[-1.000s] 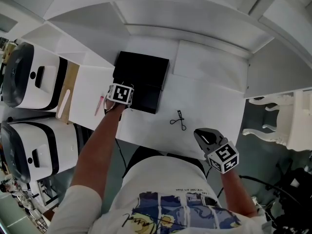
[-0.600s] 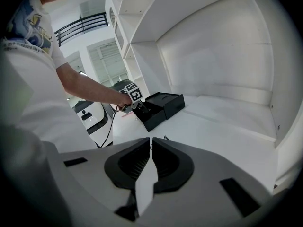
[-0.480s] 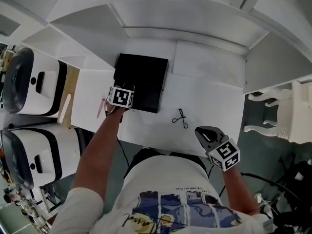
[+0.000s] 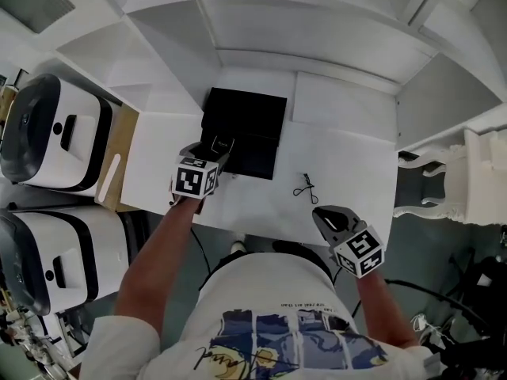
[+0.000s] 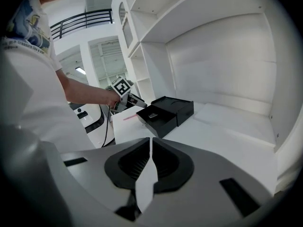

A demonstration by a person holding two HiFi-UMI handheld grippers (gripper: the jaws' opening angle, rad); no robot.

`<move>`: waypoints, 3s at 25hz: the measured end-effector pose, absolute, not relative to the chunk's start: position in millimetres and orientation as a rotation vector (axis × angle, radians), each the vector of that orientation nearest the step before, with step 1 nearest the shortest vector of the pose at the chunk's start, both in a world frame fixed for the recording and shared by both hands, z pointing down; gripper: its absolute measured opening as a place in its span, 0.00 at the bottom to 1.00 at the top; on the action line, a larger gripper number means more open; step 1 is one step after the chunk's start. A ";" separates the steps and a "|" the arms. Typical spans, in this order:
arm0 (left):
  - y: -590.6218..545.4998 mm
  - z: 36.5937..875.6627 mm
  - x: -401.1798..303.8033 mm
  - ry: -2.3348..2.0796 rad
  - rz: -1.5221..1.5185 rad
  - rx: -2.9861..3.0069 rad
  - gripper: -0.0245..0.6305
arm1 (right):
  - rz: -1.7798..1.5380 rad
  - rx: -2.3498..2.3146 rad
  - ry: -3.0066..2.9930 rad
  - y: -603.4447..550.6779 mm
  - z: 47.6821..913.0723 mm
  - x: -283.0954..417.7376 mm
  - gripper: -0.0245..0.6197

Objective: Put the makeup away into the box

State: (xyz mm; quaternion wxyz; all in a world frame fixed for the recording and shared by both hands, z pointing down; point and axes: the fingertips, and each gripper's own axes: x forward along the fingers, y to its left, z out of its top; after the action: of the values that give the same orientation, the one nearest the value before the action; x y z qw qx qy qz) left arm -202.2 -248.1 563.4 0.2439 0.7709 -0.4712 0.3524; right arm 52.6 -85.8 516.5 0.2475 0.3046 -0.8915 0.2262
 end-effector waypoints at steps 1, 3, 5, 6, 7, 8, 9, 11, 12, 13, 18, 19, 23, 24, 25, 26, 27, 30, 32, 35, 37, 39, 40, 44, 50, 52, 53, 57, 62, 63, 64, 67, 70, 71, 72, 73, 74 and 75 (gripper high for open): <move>-240.7 552.9 -201.5 -1.280 0.929 2.138 0.51 | 0.607 0.838 -2.432 -83.6 513.8 47.1 0.09; -223.8 534.4 -201.0 -1.259 0.877 2.200 0.44 | 0.592 0.852 -2.436 -79.3 509.5 35.6 0.09; -204.6 521.2 -201.9 -1.226 0.838 2.248 0.40 | 0.581 0.859 -2.437 -74.2 507.2 22.1 0.09; -194.4 515.9 -202.8 -1.207 0.815 2.264 0.38 | 0.575 0.858 -2.436 -70.9 506.4 14.6 0.09; -183.7 510.8 -204.0 -1.189 0.792 2.278 0.34 | 0.569 0.854 -2.435 -67.0 505.3 6.8 0.09; -172.5 505.6 -205.5 -1.173 0.773 2.293 0.29 | 0.562 0.849 -2.434 -62.4 503.7 -1.3 0.09; -161.0 500.5 -207.2 -1.156 0.757 2.310 0.24 | 0.554 0.842 -2.434 -57.2 501.8 -9.4 0.09; -138.6 490.7 -211.0 -1.123 0.723 2.344 0.14 | 0.536 0.831 -2.437 -47.0 497.6 -24.5 0.09; -127.9 486.6 -212.7 -1.104 0.704 2.356 0.10 | 0.529 0.830 -2.437 -42.2 495.6 -30.5 0.09; -117.1 483.1 -213.9 -1.083 0.684 2.367 0.09 | 0.524 0.834 -2.435 -37.2 493.9 -35.3 0.09; -70.0 470.0 -217.4 -0.972 0.626 2.425 0.06 | 0.512 0.875 -2.420 -12.9 489.0 -53.1 0.09; -61.8 468.0 -218.1 -0.952 0.616 2.436 0.06 | 0.510 0.880 -2.416 -7.2 488.6 -56.9 0.09; -31.3 462.3 -223.3 -0.885 0.567 2.466 0.06 | 0.501 0.900 -2.403 14.8 488.1 -72.0 0.09; -24.5 461.2 -225.4 -0.875 0.558 2.472 0.06 | 0.500 0.905 -2.404 20.1 487.4 -75.9 0.09; -18.2 460.2 -227.6 -0.869 0.550 2.476 0.06 | 0.499 0.910 -2.407 25.2 486.3 -79.5 0.09; -12.1 459.4 -229.6 -0.863 0.542 2.479 0.06 | 0.500 0.913 -2.409 30.5 485.3 -82.7 0.09; -6.2 458.7 -231.3 -0.858 0.537 2.481 0.06 | 0.501 0.915 -2.407 36.0 484.9 -85.5 0.09; 9.7 459.3 -234.5 -0.845 0.540 2.499 0.06 | 0.502 0.918 -2.395 51.4 486.2 -91.1 0.09; 18.1 462.3 -235.8 -0.840 0.544 2.503 0.06 | 0.502 0.921 -2.388 59.7 487.5 -93.4 0.09; 27.5 467.0 -238.6 -0.835 0.547 2.501 0.06 | 0.501 0.926 -2.380 70.8 488.1 -97.1 0.09; 31.4 468.4 -239.1 -0.829 0.545 2.502 0.06 | 0.500 0.927 -2.376 76.2 487.4 -98.5 0.09; 34.8 469.5 -238.8 -0.826 0.544 2.504 0.06 | 0.499 0.926 -2.372 79.9 487.3 -99.1 0.09; 36.4 470.2 -238.5 -0.825 0.546 2.505 0.06 | 0.499 0.925 -2.372 81.2 487.4 -99.3 0.09; 42.9 471.9 -237.1 -0.824 0.555 2.508 0.06 | 0.496 0.922 -2.370 85.7 486.5 -99.9 0.09; 34.1 480.7 -251.0 -0.916 0.571 2.476 0.06 | 0.498 0.910 -2.377 88.9 485.3 -102.8 0.09; 20.4 489.8 -264.5 -0.990 0.594 2.448 0.06 | 0.504 0.917 -2.374 90.3 484.8 -100.9 0.09; 11.8 495.9 -272.3 -1.027 0.613 2.431 0.06 | 0.507 0.921 -2.372 91.2 484.7 -99.3 0.09; -30.7 526.6 -304.7 -1.147 0.695 2.355 0.06 | 0.529 0.954 -2.351 95.6 487.3 -86.2 0.09; -93.6 559.6 -338.9 -1.283 0.789 2.264 0.07 | 0.570 0.990 -2.314 100.0 491.6 -65.2 0.09; -105.4 565.8 -342.3 -1.295 0.814 2.253 0.07 | 0.575 0.996 -2.307 99.3 492.2 -60.8 0.09; -116.8 572.3 -344.7 -1.302 0.838 2.242 0.07 | 0.580 1.003 -2.300 97.9 492.6 -56.5 0.09; -145.3 594.8 -350.7 -1.303 0.915 2.196 0.15 | 0.596 1.020 -2.286 93.0 493.1 -45.2 0.09; -164.4 618.5 -357.9 -1.312 1.014 2.133 0.19 | 0.614 1.021 -2.271 87.1 495.3 -34.2 0.09; -169.3 624.9 -359.0 -1.311 1.039 2.116 0.19 | 0.619 1.023 -2.267 84.1 495.8 -30.2 0.09; -173.6 630.2 -359.2 -1.308 1.059 2.102 0.19 | 0.624 1.024 -2.263 80.6 496.0 -26.4 0.09; -177.0 634.5 -359.1 -1.304 1.078 2.090 0.19 | 0.628 1.025 -2.260 77.1 496.2 -22.9 0.09; -179.8 638.4 -359.4 -1.303 1.096 2.079 0.19 | 0.633 1.024 -2.259 73.7 496.6 -19.7 0.09; -182.2 641.9 -360.1 -1.305 1.112 2.068 0.19 | 0.637 1.020 -2.258 70.4 497.2 -16.8 0.09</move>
State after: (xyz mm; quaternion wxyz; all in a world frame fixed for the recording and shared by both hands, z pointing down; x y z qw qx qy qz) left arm -360.1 -182.2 641.9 0.2258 0.7500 -0.4732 0.4032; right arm -16.8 70.4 497.2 0.2876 0.3818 -0.8454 0.2384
